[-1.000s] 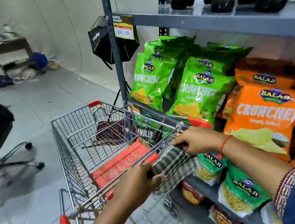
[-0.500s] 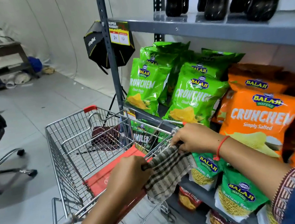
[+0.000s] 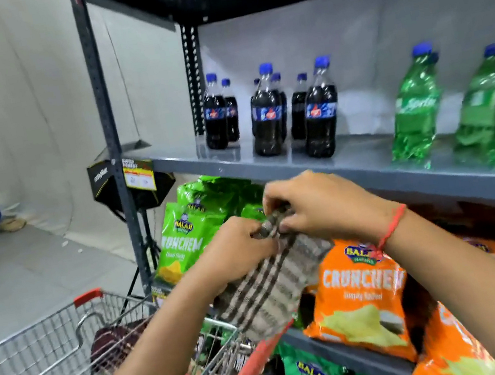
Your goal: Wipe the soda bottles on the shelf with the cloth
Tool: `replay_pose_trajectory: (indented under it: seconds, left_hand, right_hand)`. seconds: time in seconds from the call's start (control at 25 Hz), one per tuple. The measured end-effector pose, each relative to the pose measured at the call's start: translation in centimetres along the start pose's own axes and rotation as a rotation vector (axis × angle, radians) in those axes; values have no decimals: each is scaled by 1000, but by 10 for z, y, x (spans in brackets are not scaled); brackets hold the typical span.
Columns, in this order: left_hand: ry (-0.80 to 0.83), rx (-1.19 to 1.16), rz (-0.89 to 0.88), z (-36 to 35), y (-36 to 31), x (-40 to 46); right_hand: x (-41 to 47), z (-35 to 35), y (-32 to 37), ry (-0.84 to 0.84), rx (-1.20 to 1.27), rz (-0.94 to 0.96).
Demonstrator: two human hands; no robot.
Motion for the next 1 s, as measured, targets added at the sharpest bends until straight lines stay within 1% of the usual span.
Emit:
replay_pose_trajectory:
  seconds: [0.04,0.08,0.12,0.16,0.2,0.28,0.36,0.44,0.52,0.6,0.68,0.72,0.76,0.8,0.88,0.92,0.96,1.0]
  left_hand:
    - [-57,-176,6,4,-5,9]
    - [-114,-342,7,10,-9,18]
    - [-166,-475,7,15,-12,24]
    - [-211,-576,0,20,-15,30]
    - [-240,-655,-14,23,-16,37]
    - [-228,-816,-16,20,-18,48]
    - [-158,-1011,13,10,-14,57]
    - [-103,-1142,25,10,-8,66]
    - [10,-1167,-8,14,-7,76]
    - [125,-1196,-43,18,-7,87]
    - [173,-1207,-76,26,-6,103]
    - [180,-1195,-94,33,-5,114]
    - [147,-1154,-106,44,-4,128]
    - [62,-1083,-114,60,0,144]
    - [-206,-907,-165,107,6,185]
    - [-294,-812,-207,127,1,204]
    - [-318,-710,-250,139,-10,222]
    - [-295,-614,-290,144,-22,239]
  right_hand:
    - [-3,21,-14,-179,61,-76]
    - [-13,39,-24,-401,135,-129]
    - [-30,50,-26,-606,203,-153]
    - [-43,51,-23,-741,255,-171]
    - [-48,44,-20,-779,293,-196]
    - [-35,16,-13,-680,323,-258]
    - [-11,-4,-14,-562,342,-313]
    - [11,-9,-19,-516,367,-313]
    - [25,-5,-23,-561,400,-305]
    - [35,8,-22,-672,409,-280]
    - [41,23,-19,-816,363,-257]
    - [46,27,-20,-861,345,-259]
    - [51,31,-24,-874,322,-270]
    - [55,34,-29,-866,282,-284]
    - [65,39,-37,-826,124,-303]
    - [71,40,-39,-799,34,-303]
    - [78,40,-40,-775,-39,-295]
    - [84,39,-40,-757,-87,-283]
Point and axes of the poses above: each hand's wrist, its own x-axis towards the middle knuckle, its own z-axis out of the back of the hand, y = z × x, the point moved 10 cm from there along x, towards the middle knuckle, and after that the axes turned 9 degrees about -z, right-handed, at the moved point
